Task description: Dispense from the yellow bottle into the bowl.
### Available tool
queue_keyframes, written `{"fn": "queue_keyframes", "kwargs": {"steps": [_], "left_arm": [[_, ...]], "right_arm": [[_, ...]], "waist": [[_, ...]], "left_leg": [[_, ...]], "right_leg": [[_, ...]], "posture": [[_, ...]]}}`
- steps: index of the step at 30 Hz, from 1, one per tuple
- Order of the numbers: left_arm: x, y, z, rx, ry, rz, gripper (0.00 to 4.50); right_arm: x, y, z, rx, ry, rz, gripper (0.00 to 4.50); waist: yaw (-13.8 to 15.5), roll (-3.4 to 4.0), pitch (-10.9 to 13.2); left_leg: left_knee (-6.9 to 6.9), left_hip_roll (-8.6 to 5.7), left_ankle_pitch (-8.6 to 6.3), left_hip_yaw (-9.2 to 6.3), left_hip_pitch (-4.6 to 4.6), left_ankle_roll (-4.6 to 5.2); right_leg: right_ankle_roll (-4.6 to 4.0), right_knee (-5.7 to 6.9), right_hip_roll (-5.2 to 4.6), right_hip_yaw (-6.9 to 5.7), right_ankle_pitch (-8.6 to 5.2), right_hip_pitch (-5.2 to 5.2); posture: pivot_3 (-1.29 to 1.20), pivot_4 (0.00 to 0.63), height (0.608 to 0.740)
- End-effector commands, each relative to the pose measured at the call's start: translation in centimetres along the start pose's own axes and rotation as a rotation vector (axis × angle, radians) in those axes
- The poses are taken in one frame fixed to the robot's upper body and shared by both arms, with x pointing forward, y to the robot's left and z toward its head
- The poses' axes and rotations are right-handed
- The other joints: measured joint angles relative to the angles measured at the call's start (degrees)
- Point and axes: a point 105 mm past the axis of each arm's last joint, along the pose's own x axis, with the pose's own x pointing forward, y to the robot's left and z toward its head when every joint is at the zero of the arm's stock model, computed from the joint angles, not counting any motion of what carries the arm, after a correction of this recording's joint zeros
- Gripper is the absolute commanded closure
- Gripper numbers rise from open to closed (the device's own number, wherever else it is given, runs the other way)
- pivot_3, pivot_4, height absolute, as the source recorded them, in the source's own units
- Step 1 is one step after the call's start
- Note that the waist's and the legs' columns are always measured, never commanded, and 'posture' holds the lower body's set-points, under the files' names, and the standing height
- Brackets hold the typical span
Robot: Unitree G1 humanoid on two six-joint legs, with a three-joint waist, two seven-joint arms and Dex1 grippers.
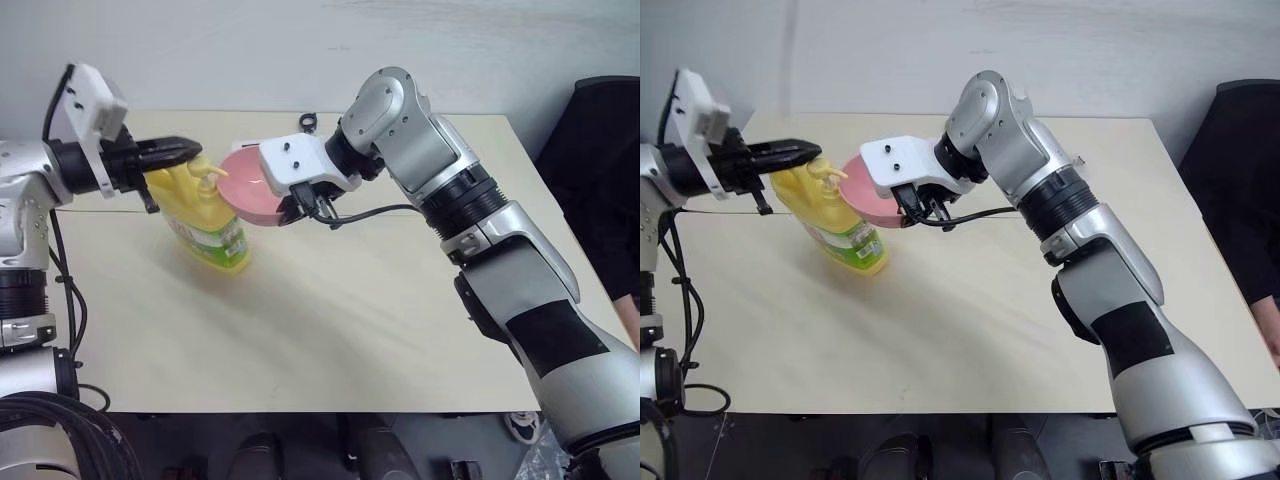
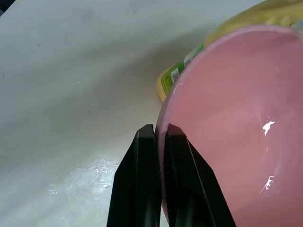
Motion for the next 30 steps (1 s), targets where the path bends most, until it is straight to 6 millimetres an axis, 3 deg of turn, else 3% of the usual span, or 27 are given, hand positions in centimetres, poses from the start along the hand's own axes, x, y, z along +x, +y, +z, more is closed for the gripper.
{"fn": "queue_keyframes", "kwargs": {"steps": [1, 11, 22, 30], "left_arm": [[0.3, -0.1, -0.2, 0.057, 0.032, 0.007, 4.47], [1.2, -0.2, -0.6, 0.096, 0.039, 0.01, 4.47], [1.6, -0.3, 0.6, 0.061, -0.023, 0.002, 4.47], [2.1, -1.0, -1.6, 0.128, 0.083, -0.024, 4.47]], "right_arm": [[-1.4, -0.8, 1.9, -0.065, -0.024, -0.027, 4.5], [-1.4, -0.6, 1.7, -0.065, -0.017, -0.014, 4.5], [-1.3, -0.6, 1.4, -0.053, -0.012, -0.021, 4.5], [-1.2, -0.6, 1.3, -0.049, -0.013, -0.022, 4.5]], "waist": [[0.0, 0.0, 0.0], [0.0, 0.0, 0.0], [0.0, 0.0, 0.0], [0.1, 0.0, 0.0]], "left_leg": [[0.0, 0.0, 0.0, 0.0, 0.0, 0.0], [0.0, 0.0, 0.0, 0.0, 0.01, 0.0], [0.0, 0.0, 0.0, 0.0, 0.01, 0.0], [0.0, -0.01, 0.0, -0.01, 0.02, 0.0]], "right_leg": [[0.0, 0.0, 0.01, -0.01, 0.0, 0.0], [0.0, 0.02, 0.0, -0.01, 0.0, 0.01], [0.0, 0.02, 0.01, -0.01, 0.0, 0.01], [0.0, 0.02, -0.02, -0.01, 0.0, 0.02]], "posture": [[0.0, 0.15, 0.74], [0.0, 0.15, 0.74], [0.0, 0.15, 0.74], [0.0, 0.15, 0.74]]}}
